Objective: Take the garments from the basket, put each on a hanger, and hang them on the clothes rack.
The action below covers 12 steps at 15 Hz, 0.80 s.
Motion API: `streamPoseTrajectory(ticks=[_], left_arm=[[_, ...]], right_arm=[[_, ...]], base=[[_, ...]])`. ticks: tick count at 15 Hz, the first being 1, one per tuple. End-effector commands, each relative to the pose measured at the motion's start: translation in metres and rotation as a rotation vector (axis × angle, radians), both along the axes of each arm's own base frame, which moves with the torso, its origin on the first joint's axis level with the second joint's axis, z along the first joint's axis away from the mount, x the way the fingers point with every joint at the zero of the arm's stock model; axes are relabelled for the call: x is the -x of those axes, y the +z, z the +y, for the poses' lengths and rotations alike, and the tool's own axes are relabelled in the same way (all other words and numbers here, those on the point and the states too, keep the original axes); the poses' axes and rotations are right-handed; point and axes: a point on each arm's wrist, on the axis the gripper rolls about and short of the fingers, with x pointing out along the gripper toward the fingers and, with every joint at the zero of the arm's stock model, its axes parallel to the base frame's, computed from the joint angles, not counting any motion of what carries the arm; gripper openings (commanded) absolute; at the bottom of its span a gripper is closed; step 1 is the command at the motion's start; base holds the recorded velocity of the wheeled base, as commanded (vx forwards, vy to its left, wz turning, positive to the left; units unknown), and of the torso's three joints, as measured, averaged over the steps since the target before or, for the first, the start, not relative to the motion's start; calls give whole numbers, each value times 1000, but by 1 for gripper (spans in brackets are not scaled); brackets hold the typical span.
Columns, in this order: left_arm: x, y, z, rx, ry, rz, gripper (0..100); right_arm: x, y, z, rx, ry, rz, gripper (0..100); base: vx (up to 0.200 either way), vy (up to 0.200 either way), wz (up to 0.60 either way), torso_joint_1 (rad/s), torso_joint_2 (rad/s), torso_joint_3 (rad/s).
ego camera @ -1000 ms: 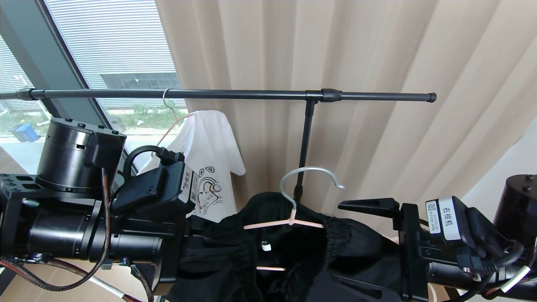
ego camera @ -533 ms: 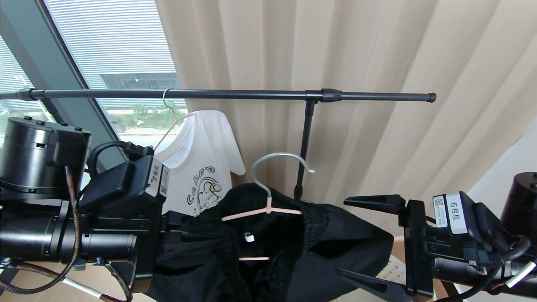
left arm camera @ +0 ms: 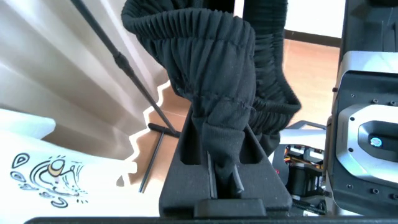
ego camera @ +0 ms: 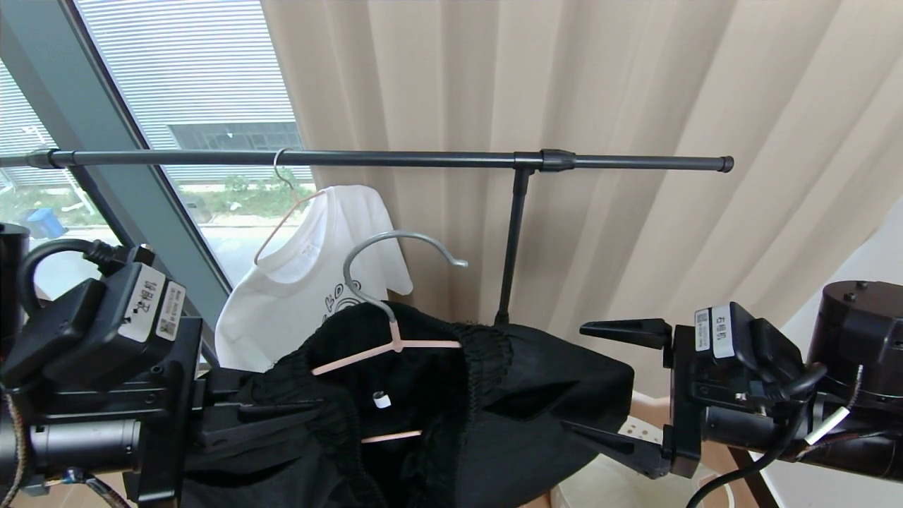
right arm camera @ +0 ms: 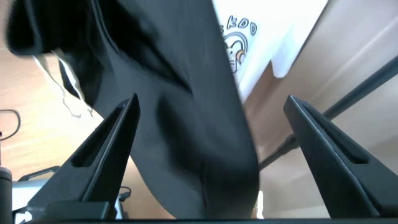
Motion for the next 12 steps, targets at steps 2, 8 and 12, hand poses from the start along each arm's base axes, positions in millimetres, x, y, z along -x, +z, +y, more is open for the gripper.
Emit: streamPoseTrajectory(ticks=[2,8,12], left_arm=[[7,6,5,21,19,-22,0],[15,9,11,39,43,-34,0],[22,6,14,48,51,-22,0]], right_arm=[[-9,-10,0,19,-11,38,100],[-22,-26,-3,51,-45,87,100],[-31,-35,0,44,-47,59,100]], base=[[0,0,0,0,0,0],[0,0,0,0,0,0],[0,0,0,0,0,0]])
